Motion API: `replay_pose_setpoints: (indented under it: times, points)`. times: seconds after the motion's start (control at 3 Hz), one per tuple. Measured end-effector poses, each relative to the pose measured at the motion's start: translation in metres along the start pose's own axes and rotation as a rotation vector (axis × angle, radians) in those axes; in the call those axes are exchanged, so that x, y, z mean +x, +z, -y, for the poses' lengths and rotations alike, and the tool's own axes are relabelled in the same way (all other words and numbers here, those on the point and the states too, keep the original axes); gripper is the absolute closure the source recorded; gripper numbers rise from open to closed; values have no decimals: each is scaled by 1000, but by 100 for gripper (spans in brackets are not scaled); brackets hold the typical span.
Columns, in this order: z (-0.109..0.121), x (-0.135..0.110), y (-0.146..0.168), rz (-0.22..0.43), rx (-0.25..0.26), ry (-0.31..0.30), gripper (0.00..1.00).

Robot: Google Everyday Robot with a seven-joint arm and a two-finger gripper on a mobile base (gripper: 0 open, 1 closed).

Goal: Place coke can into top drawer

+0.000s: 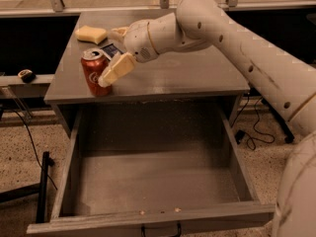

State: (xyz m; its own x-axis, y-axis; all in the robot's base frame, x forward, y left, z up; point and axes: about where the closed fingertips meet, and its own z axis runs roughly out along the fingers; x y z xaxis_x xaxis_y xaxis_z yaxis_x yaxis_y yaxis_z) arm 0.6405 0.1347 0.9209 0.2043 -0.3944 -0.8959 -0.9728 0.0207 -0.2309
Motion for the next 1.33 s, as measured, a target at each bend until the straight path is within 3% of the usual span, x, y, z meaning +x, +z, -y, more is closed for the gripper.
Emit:
replay_pose_setpoints:
  times: [0.33, 0.67, 1.0, 1.33]
  points:
    - [-16, -5, 15, 98, -89, 2, 27]
    - [-19, -1, 20, 208, -105, 42, 50]
    - [-23, -7, 18, 294, -115, 37, 73]
    - [-41, -29, -12, 352, -60, -108, 100]
